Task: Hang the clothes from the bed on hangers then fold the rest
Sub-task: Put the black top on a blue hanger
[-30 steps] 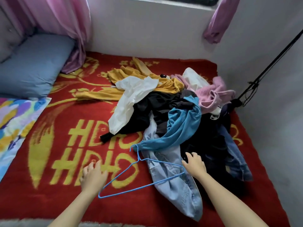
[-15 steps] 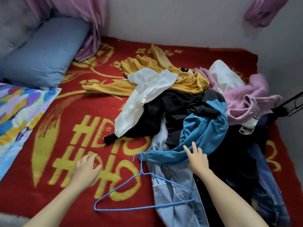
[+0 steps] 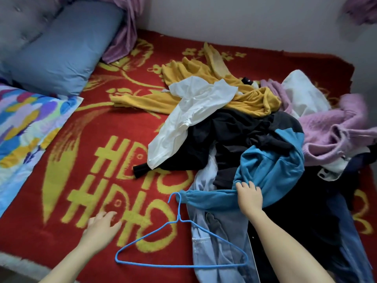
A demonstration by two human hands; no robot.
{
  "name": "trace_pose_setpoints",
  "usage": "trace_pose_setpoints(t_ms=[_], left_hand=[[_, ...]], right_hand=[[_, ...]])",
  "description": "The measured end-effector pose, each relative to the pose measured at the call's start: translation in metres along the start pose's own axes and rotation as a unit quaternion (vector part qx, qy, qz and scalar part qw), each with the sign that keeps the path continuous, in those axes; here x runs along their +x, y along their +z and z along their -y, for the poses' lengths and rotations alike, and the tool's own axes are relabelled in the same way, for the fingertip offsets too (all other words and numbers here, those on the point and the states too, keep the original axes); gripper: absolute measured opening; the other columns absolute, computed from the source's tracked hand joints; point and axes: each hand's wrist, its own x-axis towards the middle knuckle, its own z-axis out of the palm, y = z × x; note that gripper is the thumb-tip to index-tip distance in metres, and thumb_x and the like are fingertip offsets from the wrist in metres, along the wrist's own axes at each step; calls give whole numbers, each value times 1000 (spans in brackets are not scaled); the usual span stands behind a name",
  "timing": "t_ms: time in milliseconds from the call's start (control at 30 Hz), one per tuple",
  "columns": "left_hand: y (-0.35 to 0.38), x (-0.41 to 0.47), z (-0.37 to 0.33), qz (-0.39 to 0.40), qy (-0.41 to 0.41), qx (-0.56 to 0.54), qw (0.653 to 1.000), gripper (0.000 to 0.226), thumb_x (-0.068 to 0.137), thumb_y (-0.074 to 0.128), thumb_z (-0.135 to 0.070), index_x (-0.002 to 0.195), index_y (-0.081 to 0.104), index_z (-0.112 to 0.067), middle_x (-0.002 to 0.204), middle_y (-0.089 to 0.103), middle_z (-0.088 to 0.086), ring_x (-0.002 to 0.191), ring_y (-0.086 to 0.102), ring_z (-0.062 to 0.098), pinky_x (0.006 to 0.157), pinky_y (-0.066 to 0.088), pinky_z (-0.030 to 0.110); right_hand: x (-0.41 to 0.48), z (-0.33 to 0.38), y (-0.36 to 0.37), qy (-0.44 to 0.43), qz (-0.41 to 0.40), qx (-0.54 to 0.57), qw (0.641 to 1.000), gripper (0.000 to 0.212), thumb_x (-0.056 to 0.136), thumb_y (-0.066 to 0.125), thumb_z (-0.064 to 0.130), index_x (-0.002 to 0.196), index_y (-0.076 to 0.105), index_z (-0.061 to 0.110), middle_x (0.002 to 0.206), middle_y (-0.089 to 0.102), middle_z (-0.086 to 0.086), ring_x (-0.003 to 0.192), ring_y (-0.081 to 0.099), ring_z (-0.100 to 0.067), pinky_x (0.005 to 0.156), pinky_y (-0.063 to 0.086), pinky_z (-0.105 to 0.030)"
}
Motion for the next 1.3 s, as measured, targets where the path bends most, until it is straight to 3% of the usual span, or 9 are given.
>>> trace_pose_setpoints(t_ms=[133,367,600,733,967,1100,1167,1233,1300], left_hand=[[-4,-9,-15,2,30,-16,999,44,95,47,-38,136,44,-23,145,37,5,134,29,25,108,27,31],[-11,-34,-36,6,104,-3,995,46,95,44,-41,138,39,-25,147,33,2,135,26,21,109,27,30],[-31,-69,-62,-49,242,-51,968,111,76,63,-61,148,-15,-28,158,-6,1,145,-1,20,115,15,39],[-63,-94,-86,-66,413,-175,891,141,47,72,-72,137,-24,-20,154,-10,-8,143,-6,9,116,6,29],[-109,-114,-56,-53,518,-275,808,109,54,87,-23,136,16,-35,143,20,-18,134,10,-9,107,11,9],[-134,-114,-2,1,540,-329,774,57,73,77,-3,101,62,-51,103,61,-27,103,53,-10,90,40,11],[-148,-110,26,28,522,-355,775,37,78,74,-12,69,69,-47,69,65,-20,69,59,-6,66,44,12],[-165,-102,65,56,486,-409,770,7,73,78,-38,75,73,-33,73,69,-3,69,63,8,65,49,26],[-178,-90,99,69,469,-430,769,20,75,75,-41,92,75,-29,90,73,6,83,68,21,74,52,38]], right_hand=[[-21,-8,-9,105,-54,212,970,2,95,42,14,95,43,14,95,64,-12,90,59,-33,65,38,-34],[-51,-23,-53,162,-198,409,876,10,86,58,2,96,58,0,90,69,-22,84,62,-43,68,40,-38],[-118,34,-156,53,-356,472,805,11,75,69,-5,83,64,0,75,70,-10,71,66,-28,67,43,-29],[-174,91,-188,-55,-363,493,789,15,69,72,-8,74,62,1,62,64,-3,66,57,-16,58,40,-17],[-242,171,-208,-75,-300,520,796,23,70,70,-8,69,62,14,53,53,23,61,54,-3,60,44,-17],[-256,228,-228,-95,-278,549,783,29,70,68,-6,74,61,21,58,60,29,64,61,0,60,46,-12],[-252,249,-231,-104,-266,567,772,21,71,70,-3,73,65,17,61,63,21,64,62,1,61,48,-12],[-244,277,-229,-129,-245,566,776,13,73,72,-1,82,68,8,75,65,14,68,61,6,65,49,-11],[-235,298,-219,-143,-184,595,769,19,77,72,2,95,68,11,90,65,9,80,62,5,75,50,-13]])
